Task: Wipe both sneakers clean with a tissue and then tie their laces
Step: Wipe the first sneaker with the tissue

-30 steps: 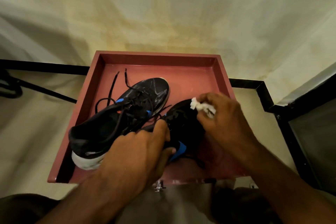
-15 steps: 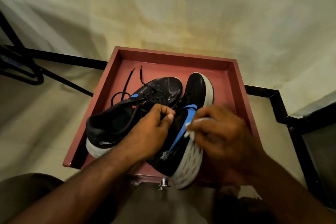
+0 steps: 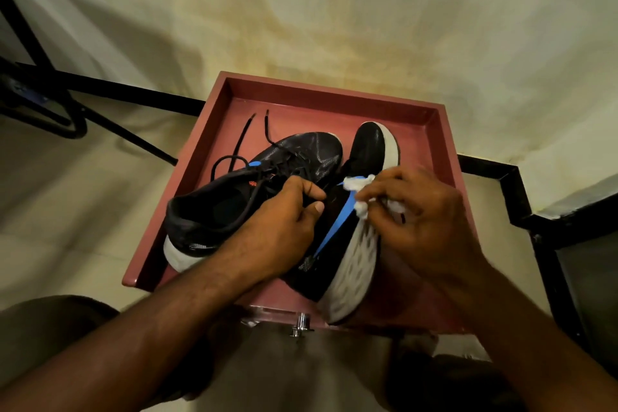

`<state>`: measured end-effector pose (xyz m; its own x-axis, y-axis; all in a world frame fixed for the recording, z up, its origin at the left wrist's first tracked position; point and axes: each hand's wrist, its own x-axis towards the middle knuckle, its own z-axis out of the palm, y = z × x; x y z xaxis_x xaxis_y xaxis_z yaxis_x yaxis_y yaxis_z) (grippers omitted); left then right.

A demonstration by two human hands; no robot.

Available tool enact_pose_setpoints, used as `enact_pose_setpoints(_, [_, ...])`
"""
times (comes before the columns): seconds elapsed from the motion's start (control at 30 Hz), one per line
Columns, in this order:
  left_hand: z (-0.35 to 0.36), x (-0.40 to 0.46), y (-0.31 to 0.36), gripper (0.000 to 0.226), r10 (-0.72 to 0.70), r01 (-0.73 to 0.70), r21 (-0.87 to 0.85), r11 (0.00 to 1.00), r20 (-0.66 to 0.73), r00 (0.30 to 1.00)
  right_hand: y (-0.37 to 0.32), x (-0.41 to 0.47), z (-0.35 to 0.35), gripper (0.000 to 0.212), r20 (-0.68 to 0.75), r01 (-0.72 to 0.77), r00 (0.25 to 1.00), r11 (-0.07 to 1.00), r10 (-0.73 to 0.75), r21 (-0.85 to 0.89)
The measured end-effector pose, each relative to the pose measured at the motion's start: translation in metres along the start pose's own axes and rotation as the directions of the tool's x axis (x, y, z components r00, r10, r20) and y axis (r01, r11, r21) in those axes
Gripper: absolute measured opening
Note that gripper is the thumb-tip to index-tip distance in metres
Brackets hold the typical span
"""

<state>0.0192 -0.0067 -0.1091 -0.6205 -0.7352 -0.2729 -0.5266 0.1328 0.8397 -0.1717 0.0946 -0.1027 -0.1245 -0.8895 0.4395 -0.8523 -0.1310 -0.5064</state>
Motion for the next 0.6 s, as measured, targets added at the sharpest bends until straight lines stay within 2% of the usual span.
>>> enact_pose_setpoints(0.07, [-0.002, 0.000, 0.000, 0.011, 0.008, -0.008, 0.036, 0.999, 0.011, 1.000, -0.027, -0.019, 0.009, 0.014, 0.197, 0.161, 0.964, 0.981, -0.179, 0.105])
enact_pose_setpoints(0.13, [-0.005, 0.000, -0.002, 0.013, 0.009, -0.010, 0.064, 0.998, 0.025, 1.000, -0.052, -0.036, 0.022, 0.020, 0.380, 0.330, 0.841, 0.921, -0.386, 0.206])
enact_pose_setpoints(0.17, [-0.007, 0.000, -0.002, 0.014, 0.010, -0.012, 0.073, 0.997, 0.035, 0.999, -0.052, -0.035, 0.025, 0.020, 0.414, 0.382, 0.798, 0.899, -0.437, 0.213])
enact_pose_setpoints(0.2, [-0.007, 0.001, -0.002, 0.015, 0.011, -0.015, 0.090, 0.996, 0.047, 0.999, -0.043, -0.028, 0.024, 0.018, 0.402, 0.402, 0.799, 0.894, -0.447, 0.196])
enact_pose_setpoints(0.23, [-0.008, 0.001, -0.002, 0.016, 0.011, -0.017, 0.111, 0.994, 0.055, 0.998, -0.031, -0.020, 0.022, 0.016, 0.338, 0.383, 0.848, 0.913, -0.408, 0.141])
enact_pose_setpoints(0.3, [-0.008, 0.001, -0.001, 0.018, 0.014, -0.021, 0.139, 0.990, 0.052, 0.999, -0.003, -0.002, 0.008, 0.017, 0.124, 0.197, 0.974, 0.980, -0.192, -0.027])
enact_pose_setpoints(0.37, [-0.007, -0.001, 0.001, 0.018, 0.018, -0.025, 0.147, 0.989, 0.054, 0.998, 0.010, 0.004, -0.003, 0.018, -0.012, 0.019, 1.000, 0.996, -0.021, -0.091])
enact_pose_setpoints(0.4, [-0.007, -0.002, 0.002, 0.018, 0.015, -0.023, 0.142, 0.990, 0.060, 0.998, 0.006, -0.001, -0.003, 0.018, -0.005, 0.004, 1.000, 0.998, -0.004, -0.066])
enact_pose_setpoints(0.47, [-0.009, -0.001, 0.002, 0.019, 0.018, -0.029, 0.163, 0.986, 0.067, 0.998, -0.019, -0.018, 0.012, 0.016, 0.154, 0.153, 0.975, 0.987, -0.158, 0.040])
enact_pose_setpoints(0.53, [-0.009, -0.001, 0.001, 0.020, 0.023, -0.034, 0.195, 0.980, 0.057, 0.998, -0.038, -0.031, 0.024, 0.013, 0.306, 0.356, 0.878, 0.929, -0.368, 0.098])
enact_pose_setpoints(0.57, [-0.010, -0.001, 0.000, 0.020, 0.025, -0.035, 0.202, 0.979, 0.053, 0.998, -0.035, -0.026, 0.025, 0.012, 0.316, 0.405, 0.856, 0.910, -0.410, 0.085])
enact_pose_setpoints(0.6, [-0.010, 0.000, 0.001, 0.020, 0.021, -0.032, 0.206, 0.978, 0.057, 0.998, -0.026, -0.019, 0.023, 0.010, 0.276, 0.391, 0.879, 0.919, -0.388, 0.047])
